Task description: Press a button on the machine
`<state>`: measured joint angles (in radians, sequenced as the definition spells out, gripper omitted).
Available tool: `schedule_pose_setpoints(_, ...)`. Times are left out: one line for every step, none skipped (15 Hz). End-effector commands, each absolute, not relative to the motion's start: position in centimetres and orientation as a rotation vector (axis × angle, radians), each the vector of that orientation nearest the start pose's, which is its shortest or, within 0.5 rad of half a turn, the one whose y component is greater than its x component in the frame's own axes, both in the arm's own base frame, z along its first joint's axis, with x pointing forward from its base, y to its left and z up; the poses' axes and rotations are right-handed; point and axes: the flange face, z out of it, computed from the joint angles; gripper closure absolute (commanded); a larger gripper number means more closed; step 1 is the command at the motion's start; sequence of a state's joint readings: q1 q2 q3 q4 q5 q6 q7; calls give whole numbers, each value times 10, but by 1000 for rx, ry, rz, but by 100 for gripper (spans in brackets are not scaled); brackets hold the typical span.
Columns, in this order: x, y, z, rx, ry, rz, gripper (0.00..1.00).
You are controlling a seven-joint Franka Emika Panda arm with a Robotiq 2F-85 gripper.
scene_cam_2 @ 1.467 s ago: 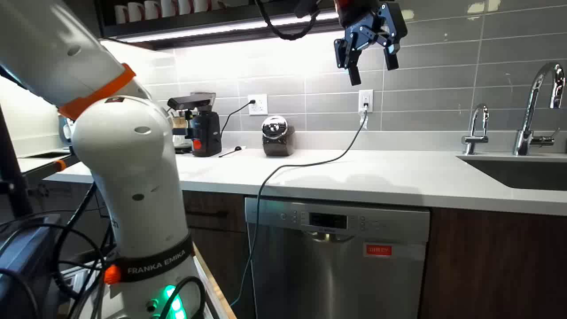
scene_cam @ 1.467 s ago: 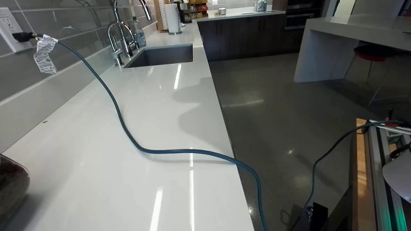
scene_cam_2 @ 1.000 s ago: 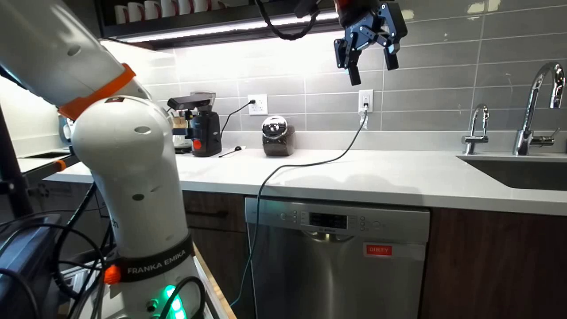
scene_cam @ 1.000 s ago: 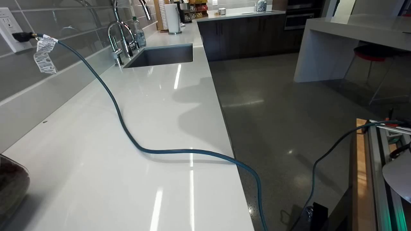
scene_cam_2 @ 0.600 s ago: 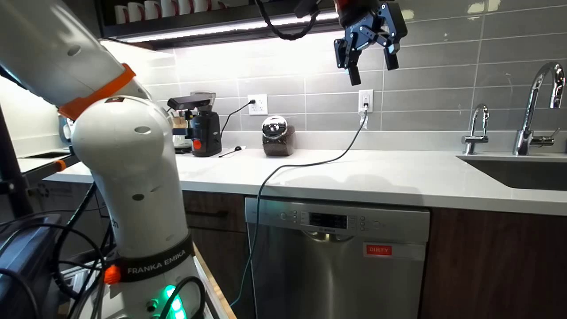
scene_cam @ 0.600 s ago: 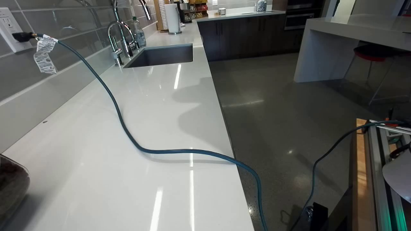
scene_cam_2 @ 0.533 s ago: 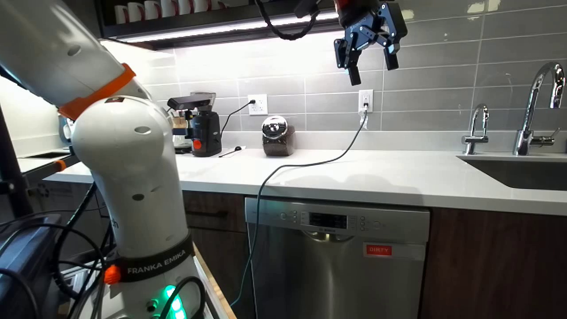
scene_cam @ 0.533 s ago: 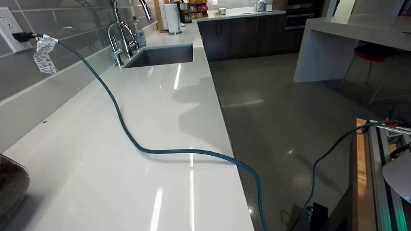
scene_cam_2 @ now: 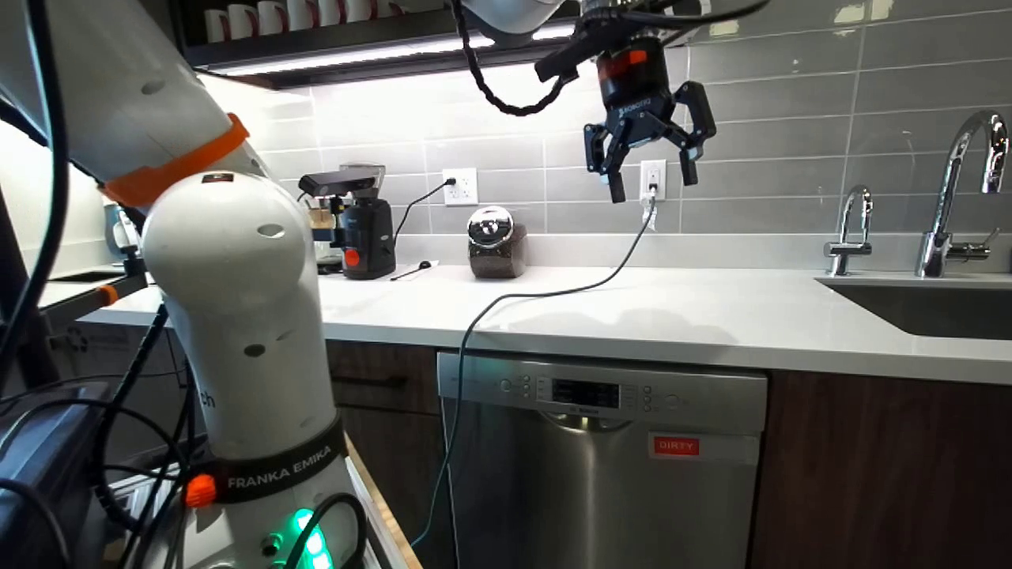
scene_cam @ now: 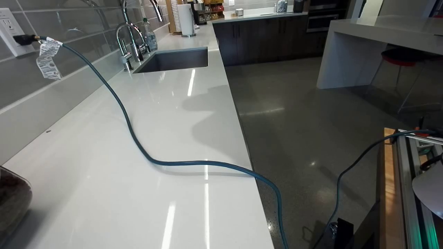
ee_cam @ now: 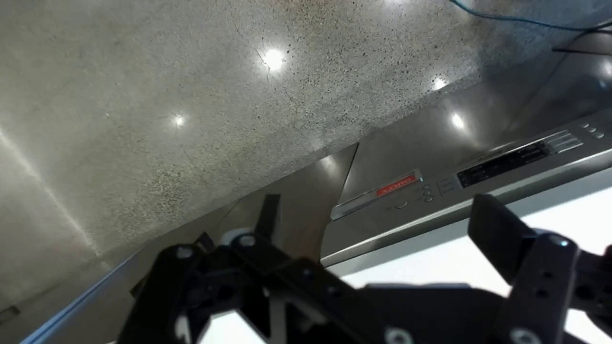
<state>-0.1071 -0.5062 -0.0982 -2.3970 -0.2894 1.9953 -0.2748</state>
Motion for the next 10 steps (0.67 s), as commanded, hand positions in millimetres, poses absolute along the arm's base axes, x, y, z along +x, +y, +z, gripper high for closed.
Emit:
schedule_pose_setpoints(406,-93,468,-3284,-633,-109,0)
schedule_pose_setpoints(408,-88,456,-3250,-708,-130,0)
schedule_pose_setpoints(411,-84,443,-3213,-779,-142,0)
schedule_pose_setpoints(413,-81,429,-3178,-853,-147,0)
schedule_pose_setpoints(414,-77,417,-3138,-923,-166,0)
schedule_pose_setpoints(415,-74,406,-3104,-984,-177,0)
schedule_pose_setpoints(416,-70,394,-3058,-1047,-199,0)
schedule_pose_setpoints(416,-67,384,-3018,-1096,-218,0)
schedule_pose_setpoints(417,-64,372,-2980,-1139,-229,0)
schedule_pose_setpoints(417,-62,362,-2950,-1177,-257,0)
